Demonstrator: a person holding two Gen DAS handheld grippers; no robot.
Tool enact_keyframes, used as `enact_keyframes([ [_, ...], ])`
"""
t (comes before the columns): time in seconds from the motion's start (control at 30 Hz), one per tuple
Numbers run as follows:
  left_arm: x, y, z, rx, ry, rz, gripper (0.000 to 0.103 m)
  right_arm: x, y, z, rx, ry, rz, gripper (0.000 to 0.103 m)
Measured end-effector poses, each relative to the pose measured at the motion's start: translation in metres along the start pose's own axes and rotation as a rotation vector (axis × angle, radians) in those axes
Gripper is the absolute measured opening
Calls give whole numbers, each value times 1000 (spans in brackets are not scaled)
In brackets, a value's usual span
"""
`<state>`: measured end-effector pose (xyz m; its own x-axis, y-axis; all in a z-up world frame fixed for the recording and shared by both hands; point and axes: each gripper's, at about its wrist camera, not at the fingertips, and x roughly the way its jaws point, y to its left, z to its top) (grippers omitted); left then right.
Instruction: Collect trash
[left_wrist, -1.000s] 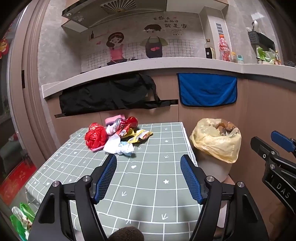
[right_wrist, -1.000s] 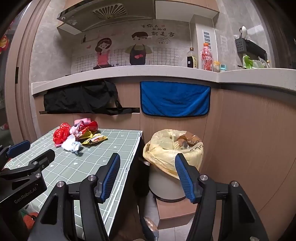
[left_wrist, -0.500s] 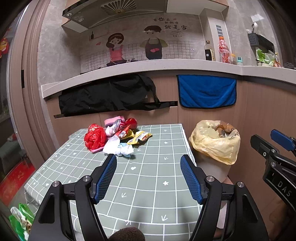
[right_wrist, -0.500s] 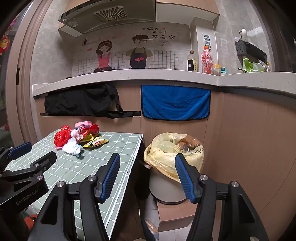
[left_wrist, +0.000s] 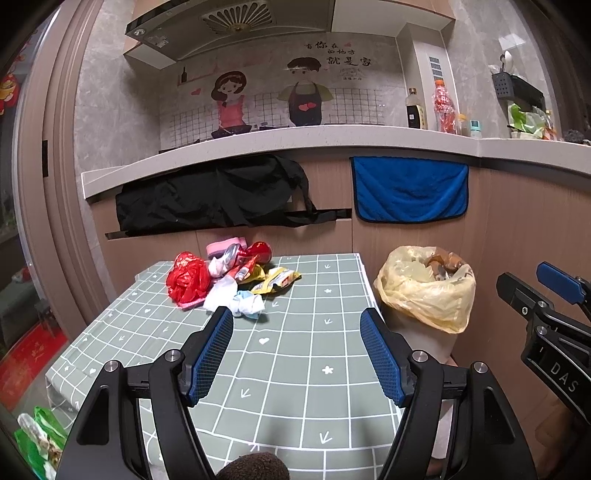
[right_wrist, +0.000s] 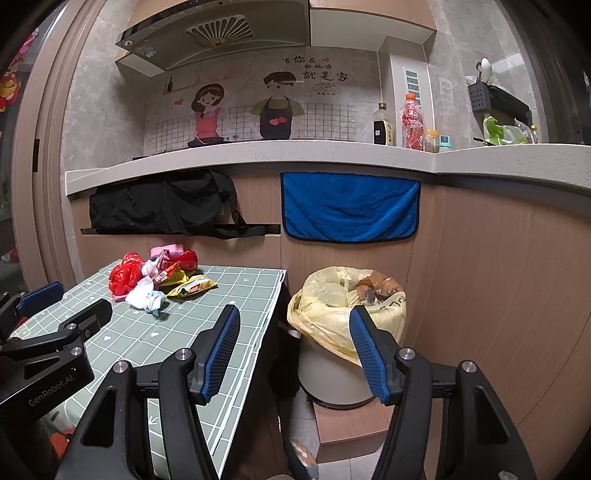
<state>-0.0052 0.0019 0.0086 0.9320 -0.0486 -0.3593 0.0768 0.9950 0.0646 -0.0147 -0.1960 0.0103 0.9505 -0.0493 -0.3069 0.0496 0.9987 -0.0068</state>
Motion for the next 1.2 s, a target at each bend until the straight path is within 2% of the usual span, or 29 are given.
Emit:
enact_keyframes([
  [1.2, -3, 1, 0, -7, -10, -2, 71, -2, 1, -3, -2, 10, 14, 59],
])
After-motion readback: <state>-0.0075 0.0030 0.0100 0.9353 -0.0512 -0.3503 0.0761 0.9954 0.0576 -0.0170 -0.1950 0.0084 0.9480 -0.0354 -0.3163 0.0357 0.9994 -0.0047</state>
